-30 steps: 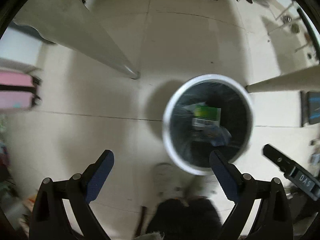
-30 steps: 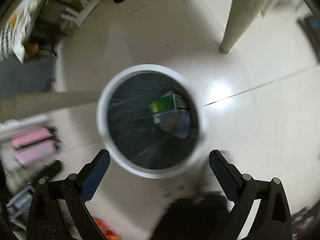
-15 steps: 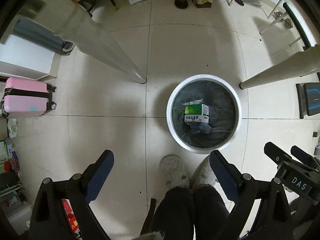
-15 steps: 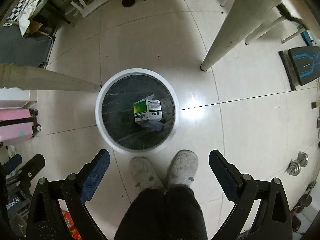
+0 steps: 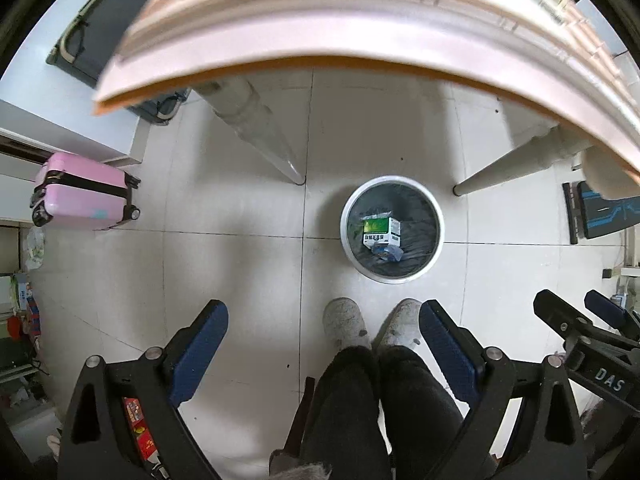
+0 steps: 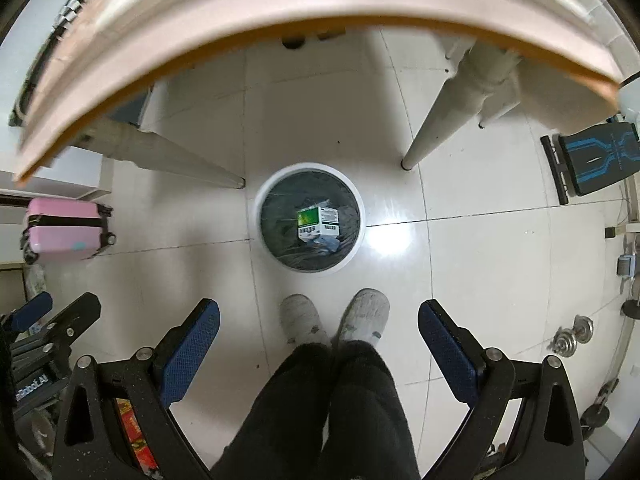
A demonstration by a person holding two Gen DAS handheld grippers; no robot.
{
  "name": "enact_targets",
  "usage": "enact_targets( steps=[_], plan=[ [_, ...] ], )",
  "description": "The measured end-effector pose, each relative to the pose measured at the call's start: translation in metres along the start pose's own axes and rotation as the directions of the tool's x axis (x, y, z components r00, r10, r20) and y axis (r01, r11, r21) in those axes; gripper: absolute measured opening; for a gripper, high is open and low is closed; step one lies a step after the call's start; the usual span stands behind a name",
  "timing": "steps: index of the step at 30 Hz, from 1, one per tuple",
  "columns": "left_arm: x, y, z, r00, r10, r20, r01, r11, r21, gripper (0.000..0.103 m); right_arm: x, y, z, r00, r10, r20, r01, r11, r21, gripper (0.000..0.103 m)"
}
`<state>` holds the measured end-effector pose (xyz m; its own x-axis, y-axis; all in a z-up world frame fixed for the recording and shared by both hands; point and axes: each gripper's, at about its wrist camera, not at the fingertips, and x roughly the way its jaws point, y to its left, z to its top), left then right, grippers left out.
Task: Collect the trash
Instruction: 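Raise both tools back toward the table items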
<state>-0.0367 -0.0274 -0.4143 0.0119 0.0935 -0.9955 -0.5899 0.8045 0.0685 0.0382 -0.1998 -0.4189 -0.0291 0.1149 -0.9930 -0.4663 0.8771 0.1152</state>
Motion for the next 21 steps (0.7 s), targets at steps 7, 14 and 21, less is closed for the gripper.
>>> enact_targets(
  steps=[7,14,21],
  plan=[
    [-0.065,0.004,0.012,0.997,-0.012,0.078,0.013,1.0,-0.019,0.098,-0.094,0.005,0.015,0.995,0.055,0.085,-0.056,0.998,0.004,0.101],
    [-0.096,-0.009,0.064,0.987,0.035,0.156,-0.027,0.998,-0.05,0.098,-0.156,-0.027,0.094,0.982,0.073,0.172,-0.079,0.996,0.029,0.101],
    [-0.081,-0.034,0.145,0.991,0.066,0.114,-0.048,0.988,-0.15,0.098,-0.153,-0.054,0.233,0.986,0.042,0.158,-0.033,0.997,-0.064,0.1]
  ],
)
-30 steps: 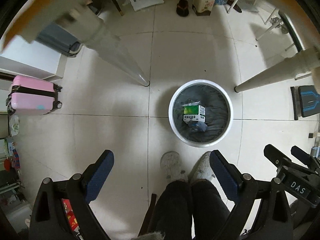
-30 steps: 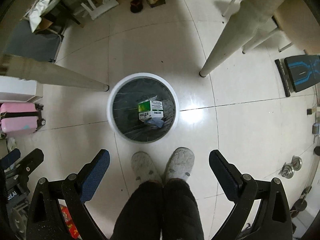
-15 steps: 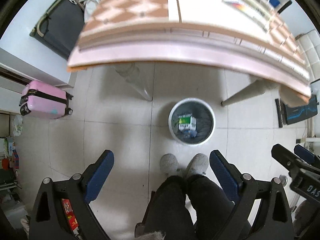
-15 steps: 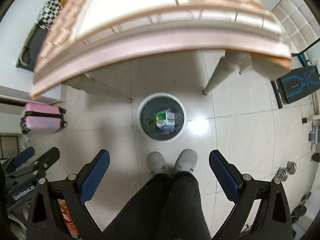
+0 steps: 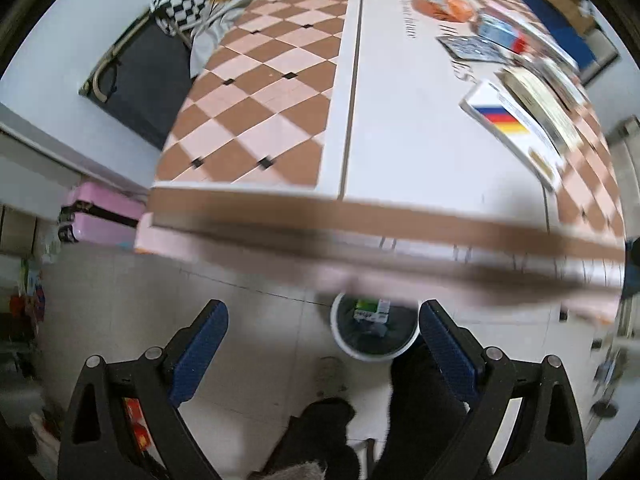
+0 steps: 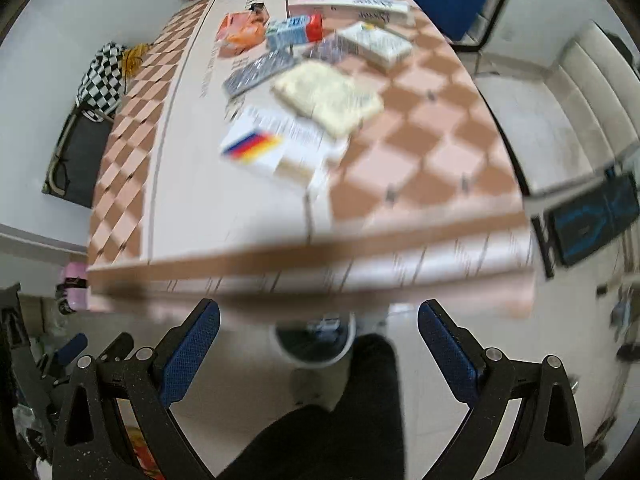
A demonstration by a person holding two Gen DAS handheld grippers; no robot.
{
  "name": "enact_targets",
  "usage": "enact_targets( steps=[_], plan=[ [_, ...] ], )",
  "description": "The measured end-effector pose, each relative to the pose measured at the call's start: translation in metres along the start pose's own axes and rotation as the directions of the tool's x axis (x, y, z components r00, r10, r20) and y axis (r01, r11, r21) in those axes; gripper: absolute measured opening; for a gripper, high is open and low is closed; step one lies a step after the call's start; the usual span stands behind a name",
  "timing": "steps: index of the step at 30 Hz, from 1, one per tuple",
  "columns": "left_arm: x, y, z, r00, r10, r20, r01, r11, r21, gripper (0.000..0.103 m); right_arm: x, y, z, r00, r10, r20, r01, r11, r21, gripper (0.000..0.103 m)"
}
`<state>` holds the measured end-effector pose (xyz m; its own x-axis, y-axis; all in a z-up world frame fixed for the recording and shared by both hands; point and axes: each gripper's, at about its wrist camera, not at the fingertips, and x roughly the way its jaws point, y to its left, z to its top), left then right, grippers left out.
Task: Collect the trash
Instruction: 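Raise both tools back toward the table items, then grasp the white striped medicine box with the left tool while the right tool grasps the cream leaflet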
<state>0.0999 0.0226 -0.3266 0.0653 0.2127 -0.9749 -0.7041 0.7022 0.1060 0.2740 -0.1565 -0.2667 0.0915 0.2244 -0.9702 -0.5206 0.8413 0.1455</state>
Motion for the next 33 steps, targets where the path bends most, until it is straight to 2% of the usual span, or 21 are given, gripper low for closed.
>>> enact_targets(
  steps=[3,7,11,19,20,21,22,28,33],
  plan=[
    [0.02,-0.018,0.039,0.999,0.025,-0.046,-0.029,0.996,-0.079,0.098,0.031,-0.006,0.065,0.999,-0.009,-0.042,0.006,0.997,-0.076,0.1],
    [0.043,-0.028,0.072,0.993,0.03,-0.117,-0.05,0.984,-0.171,0.098,0.079,0.001,0.136,0.994,-0.049,-0.101,0.027,0.978,-0.209,0.1],
    [0.062,-0.031,0.093,0.984,0.035,-0.176,-0.079,0.964,-0.252,0.098,0.116,0.01,0.174,0.985,-0.066,-0.157,0.018,0.958,-0.285,0.1],
    [0.078,-0.028,0.096,0.968,0.049,-0.248,-0.128,0.94,-0.316,0.098,0.154,0.024,0.204,0.971,-0.056,-0.232,-0.027,0.941,-0.337,0.099],
    [0.079,-0.028,0.096,0.966,0.053,-0.251,-0.133,0.94,-0.315,0.098,0.156,0.025,0.205,0.97,-0.057,-0.236,-0.027,0.94,-0.339,0.096],
    [0.08,-0.027,0.097,0.965,0.056,-0.255,-0.138,0.938,-0.317,0.098,0.159,0.025,0.207,0.968,-0.062,-0.244,-0.026,0.94,-0.34,0.086],
    [0.08,-0.028,0.097,0.964,0.058,-0.258,-0.141,0.937,-0.318,0.098,0.161,0.025,0.208,0.968,-0.067,-0.243,-0.02,0.941,-0.339,0.082],
    [0.081,-0.031,0.099,0.959,0.07,-0.275,-0.159,0.936,-0.314,0.098,0.158,0.018,0.21,0.972,-0.041,-0.233,-0.039,0.944,-0.329,0.081],
    [0.068,-0.051,0.113,0.965,0.048,-0.256,-0.128,0.944,-0.304,0.098,0.124,-0.019,0.185,0.979,-0.013,-0.203,-0.043,0.963,-0.267,0.081]
  ],
)
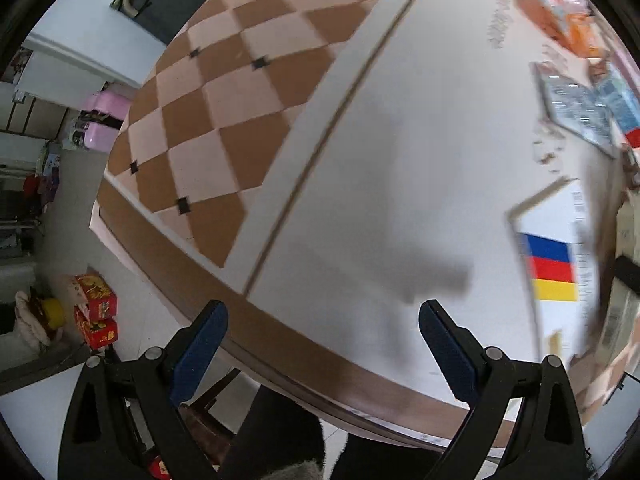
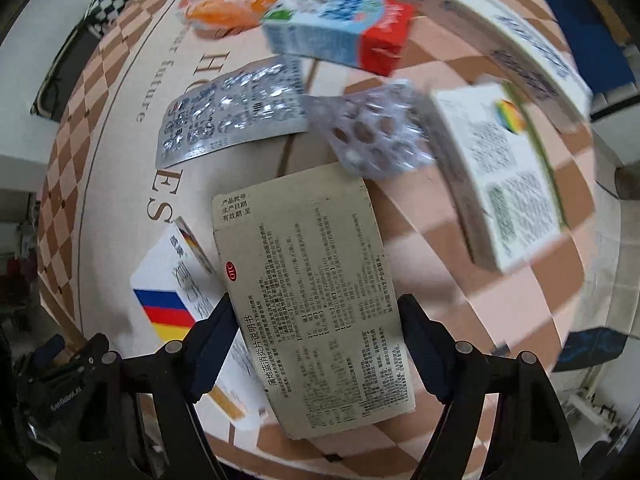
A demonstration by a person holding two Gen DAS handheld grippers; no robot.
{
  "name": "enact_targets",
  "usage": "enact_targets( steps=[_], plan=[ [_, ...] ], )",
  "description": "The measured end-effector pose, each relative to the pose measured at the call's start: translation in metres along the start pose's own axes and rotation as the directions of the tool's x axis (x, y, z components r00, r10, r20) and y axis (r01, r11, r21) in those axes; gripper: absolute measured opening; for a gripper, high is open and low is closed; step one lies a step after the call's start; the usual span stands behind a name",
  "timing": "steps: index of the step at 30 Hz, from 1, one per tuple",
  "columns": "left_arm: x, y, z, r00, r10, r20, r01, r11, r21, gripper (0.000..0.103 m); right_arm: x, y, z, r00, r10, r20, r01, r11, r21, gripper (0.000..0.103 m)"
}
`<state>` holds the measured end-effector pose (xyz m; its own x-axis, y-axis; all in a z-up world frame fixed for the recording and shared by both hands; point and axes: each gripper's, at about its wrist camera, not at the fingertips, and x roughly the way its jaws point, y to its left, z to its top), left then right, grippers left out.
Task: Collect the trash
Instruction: 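Grasp the white striped medicine box with the left tool while the right tool grasps the cream leaflet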
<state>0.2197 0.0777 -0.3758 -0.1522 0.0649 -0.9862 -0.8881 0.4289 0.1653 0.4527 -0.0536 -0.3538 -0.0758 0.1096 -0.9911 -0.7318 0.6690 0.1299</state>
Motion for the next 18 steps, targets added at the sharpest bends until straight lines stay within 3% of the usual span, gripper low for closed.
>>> enact_targets(
  steps=[6,11,15,18],
  plan=[
    [-0.016,-0.056,0.003,0.996,-0.088,-0.033,0.09,0.994,0.061,0.098,-0.024,-0.06,-0.041,0.998,-0.039,0.052,0.03,0.986,0.167,0.081],
    [-0.003,-0.099,0.012,0.971,-0.201,-0.129,0.201,0.979,-0.016,0.097,-0.031,-0.099,-0.067,0.996,-0.071,0.058,0.052,0.959,0.279,0.081],
    [0.011,-0.118,0.025,0.965,-0.207,-0.162,0.194,0.977,-0.09,0.097,-0.026,-0.127,-0.075,0.995,-0.085,0.058,0.059,0.936,0.346,0.081],
    [0.017,-0.124,0.032,0.973,-0.166,-0.158,0.149,0.983,-0.111,0.097,-0.022,-0.132,-0.071,0.994,-0.091,0.054,0.065,0.929,0.364,0.081]
  ],
)
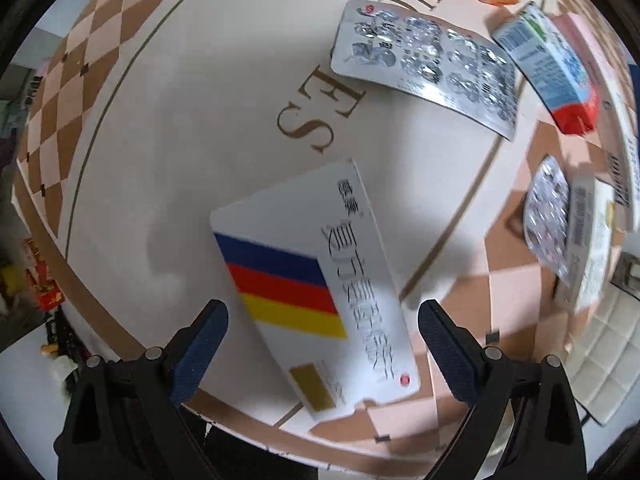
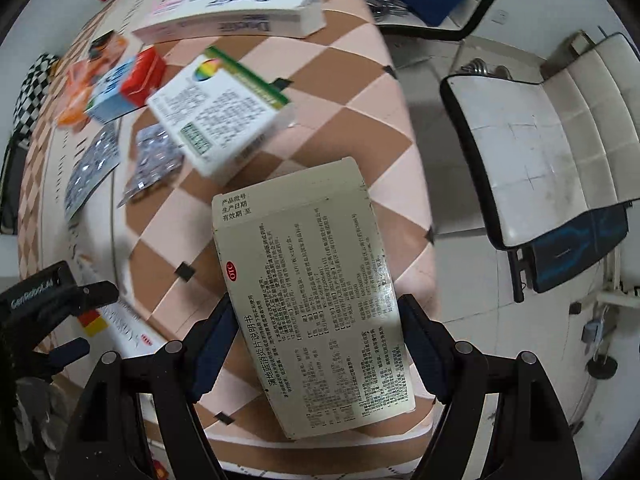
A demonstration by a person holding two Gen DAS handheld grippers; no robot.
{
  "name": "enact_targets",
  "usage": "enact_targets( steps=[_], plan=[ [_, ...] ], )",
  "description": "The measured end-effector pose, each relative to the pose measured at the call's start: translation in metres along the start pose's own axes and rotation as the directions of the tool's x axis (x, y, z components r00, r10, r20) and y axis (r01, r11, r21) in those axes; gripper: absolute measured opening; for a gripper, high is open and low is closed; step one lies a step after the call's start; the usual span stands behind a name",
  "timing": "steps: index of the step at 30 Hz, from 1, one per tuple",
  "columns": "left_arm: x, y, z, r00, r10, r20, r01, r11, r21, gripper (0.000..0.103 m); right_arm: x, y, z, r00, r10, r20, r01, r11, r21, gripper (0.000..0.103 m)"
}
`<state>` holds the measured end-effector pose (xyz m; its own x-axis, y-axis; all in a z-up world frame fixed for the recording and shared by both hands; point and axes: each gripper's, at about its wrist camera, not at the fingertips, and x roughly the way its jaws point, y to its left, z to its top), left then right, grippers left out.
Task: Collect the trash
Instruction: 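Grasp the white striped medicine box with the left tool while the right tool grasps the cream leaflet, then carry both items over the trash bin and open both tools to drop them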
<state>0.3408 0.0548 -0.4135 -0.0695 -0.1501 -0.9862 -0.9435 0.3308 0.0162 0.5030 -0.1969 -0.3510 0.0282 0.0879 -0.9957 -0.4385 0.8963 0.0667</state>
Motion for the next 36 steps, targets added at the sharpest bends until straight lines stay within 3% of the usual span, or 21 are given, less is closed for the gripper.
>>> enact_targets(
  steps=[1,4,9,13,15,17,21,23,33,36],
  plan=[
    [0.001,-0.002,0.002,1.0,0.006,0.007,-0.006,1.0,-0.011,0.096,0.003,0.002,0.005,1.0,-0.001,-0.002,0.001,1.0,0.001,0.081],
    [0.002,0.004,0.008,1.0,-0.008,0.024,0.008,1.0,-0.014,0.08,0.009,0.006,0.009,1.0,0.002,-0.009,-0.002,1.0,-0.003,0.081],
    [-0.006,-0.006,0.006,0.994,0.062,0.086,-0.074,0.986,0.152,0.079,0.013,0.02,0.004,0.999,0.013,-0.036,-0.015,0.999,-0.049,0.081],
    [-0.006,0.002,-0.011,0.986,0.109,0.125,-0.15,0.908,0.39,0.079,0.019,0.035,-0.009,0.997,0.01,-0.08,-0.018,0.995,-0.099,0.081],
    [0.0,0.011,-0.018,0.987,0.118,0.11,-0.154,0.887,0.436,0.079,0.026,0.041,-0.015,0.994,-0.002,-0.109,-0.012,0.992,-0.128,0.081],
    [0.005,0.021,-0.02,0.99,0.11,0.092,-0.139,0.895,0.425,0.08,0.033,0.043,-0.019,0.991,-0.015,-0.135,-0.004,0.99,-0.142,0.082],
    [0.013,0.035,-0.007,0.998,0.05,0.038,-0.06,0.942,0.329,0.081,0.038,0.045,-0.021,0.989,-0.037,-0.145,0.012,0.985,-0.17,0.083],
    [0.014,0.048,-0.008,0.999,0.03,0.022,-0.035,0.953,0.301,0.082,0.039,0.046,-0.021,0.988,-0.04,-0.15,0.013,0.984,-0.179,0.083],
    [0.012,0.065,-0.025,0.999,0.027,0.031,-0.035,0.956,0.292,0.081,0.042,0.063,-0.026,0.987,-0.088,-0.132,0.057,0.973,-0.223,0.084],
    [0.0,0.063,-0.035,0.998,0.025,0.05,-0.039,0.952,0.304,0.074,0.038,0.073,-0.034,0.988,-0.106,-0.108,0.075,0.963,-0.257,0.084]
  ],
)
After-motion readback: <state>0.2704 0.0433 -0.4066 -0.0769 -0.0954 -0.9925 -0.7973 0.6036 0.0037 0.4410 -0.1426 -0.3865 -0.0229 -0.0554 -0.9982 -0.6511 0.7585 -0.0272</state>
